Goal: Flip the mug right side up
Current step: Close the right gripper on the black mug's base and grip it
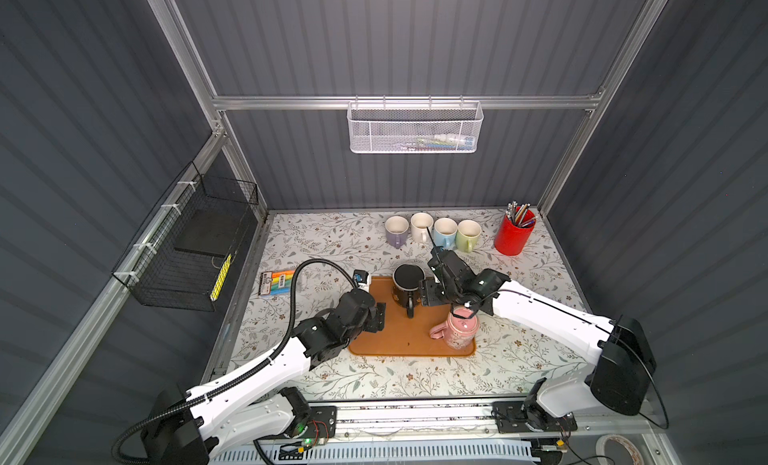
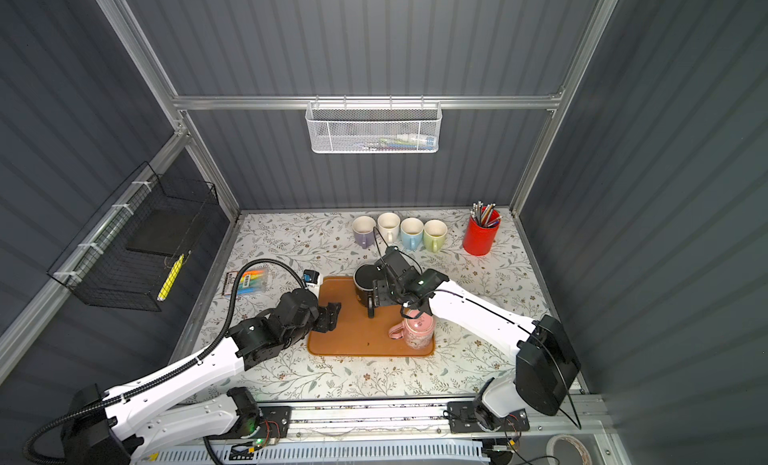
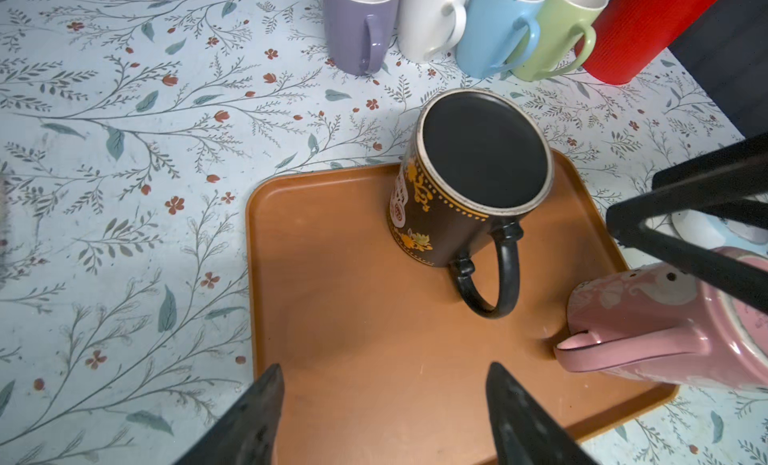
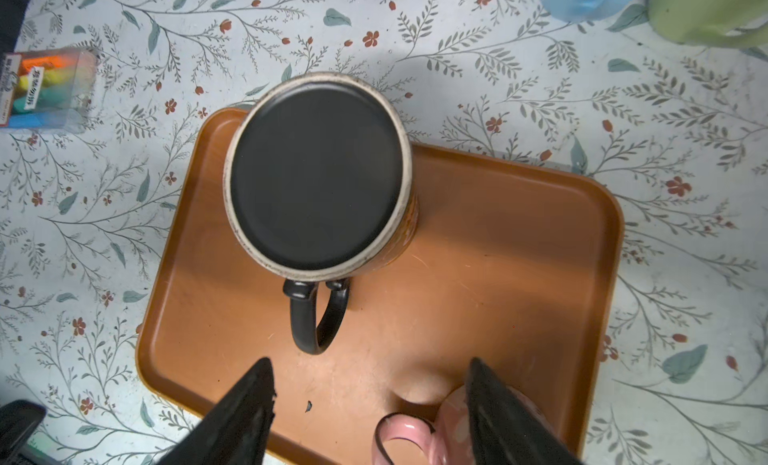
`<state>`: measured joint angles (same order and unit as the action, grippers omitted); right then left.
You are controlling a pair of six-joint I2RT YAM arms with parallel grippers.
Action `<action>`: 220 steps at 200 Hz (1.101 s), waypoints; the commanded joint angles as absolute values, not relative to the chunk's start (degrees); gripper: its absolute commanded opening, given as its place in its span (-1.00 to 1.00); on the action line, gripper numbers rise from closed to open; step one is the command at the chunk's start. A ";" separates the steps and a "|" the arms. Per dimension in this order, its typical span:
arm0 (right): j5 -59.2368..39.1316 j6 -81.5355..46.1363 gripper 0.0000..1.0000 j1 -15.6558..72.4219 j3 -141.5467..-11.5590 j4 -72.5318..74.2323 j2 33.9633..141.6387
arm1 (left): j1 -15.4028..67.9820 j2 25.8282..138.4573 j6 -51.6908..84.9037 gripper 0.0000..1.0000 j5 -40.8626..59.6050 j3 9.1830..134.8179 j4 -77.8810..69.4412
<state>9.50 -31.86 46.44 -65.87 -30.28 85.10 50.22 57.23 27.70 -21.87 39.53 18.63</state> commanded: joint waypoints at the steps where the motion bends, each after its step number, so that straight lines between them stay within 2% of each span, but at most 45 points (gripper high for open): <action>1: 12.53 -34.17 0.44 48.33 -67.88 -29.83 86.88 | 50.34 54.80 28.80 0.64 -24.34 37.91 20.72; 73: 16.71 -37.96 0.34 53.23 -70.71 -28.28 95.30 | 50.35 51.49 28.52 0.72 -25.87 36.38 21.61; 220: 21.45 -37.62 0.15 53.18 -76.99 -29.08 105.67 | 50.28 45.62 28.92 0.75 -27.38 34.19 24.72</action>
